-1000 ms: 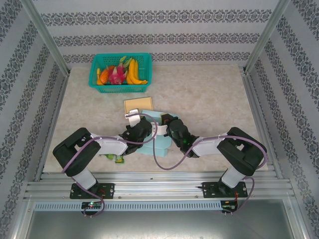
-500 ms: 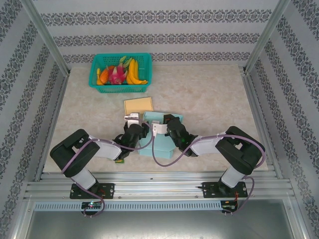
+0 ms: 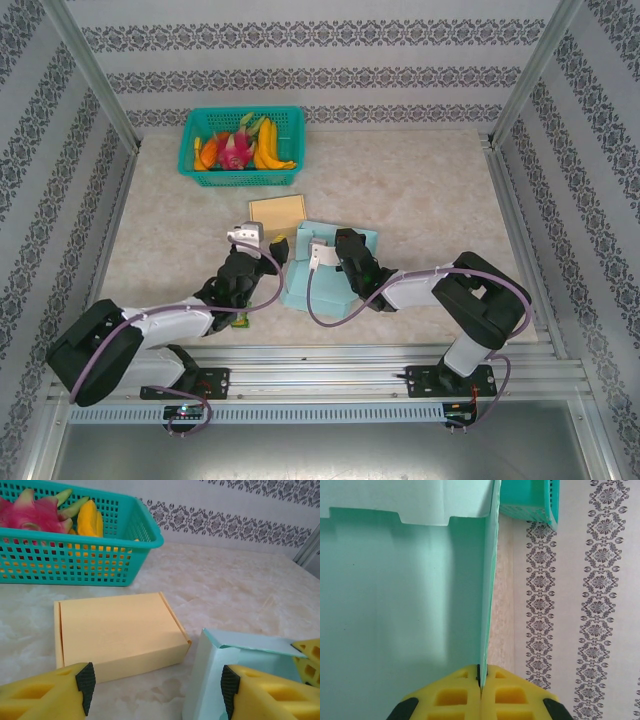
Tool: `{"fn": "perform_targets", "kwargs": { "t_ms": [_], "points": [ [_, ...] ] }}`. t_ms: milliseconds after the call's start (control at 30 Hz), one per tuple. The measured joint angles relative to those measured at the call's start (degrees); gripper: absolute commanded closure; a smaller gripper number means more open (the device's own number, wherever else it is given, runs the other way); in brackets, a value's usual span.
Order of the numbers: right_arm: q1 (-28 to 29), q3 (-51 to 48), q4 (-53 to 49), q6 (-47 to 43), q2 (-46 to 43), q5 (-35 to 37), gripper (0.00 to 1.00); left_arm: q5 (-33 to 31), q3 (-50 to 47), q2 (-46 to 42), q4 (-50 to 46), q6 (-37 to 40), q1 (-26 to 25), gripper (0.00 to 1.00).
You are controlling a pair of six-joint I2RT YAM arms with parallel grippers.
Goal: Fold the paper box
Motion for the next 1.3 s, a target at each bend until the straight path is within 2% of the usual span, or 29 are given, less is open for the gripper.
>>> {"fn": "perform_targets", "kwargs": {
  "t_ms": [200, 367, 533, 900, 1100, 1300],
  "points": [
    [0.02, 0.0, 0.0, 0.98, -0.02, -0.04, 1.0, 9.92, 4.09, 9.33, -2.12, 0.24, 5.11, 0.3],
    [0.02, -0.02, 0.0, 1.18, -0.02, -0.09, 1.0, 16.68, 6.01, 15.96, -0.63, -0.07, 5.66, 0.32],
    [0.02, -0.02, 0.0, 1.2, -0.02, -0.09, 1.0, 19.98, 9.38, 20.37, 0.2, -0.7, 5.64, 0.38],
    [0.42, 0.46, -0.9, 3.78, -0.02, 0.13, 1.0, 16.09, 15.76, 27.17, 0.2, -0.92, 4.04, 0.56],
    [1.44, 1.97, -3.15, 5.51, 0.13, 1.16, 1.0, 8.92, 17.73, 29.97, 0.13, -1.25, 2.25, 0.73],
    [1.81, 3.1, -3.5, 6.71, 0.85, 1.44, 1.0, 0.02, 19.69, 31.61, -0.81, -3.96, 0.22, 0.8]
  ]
}}
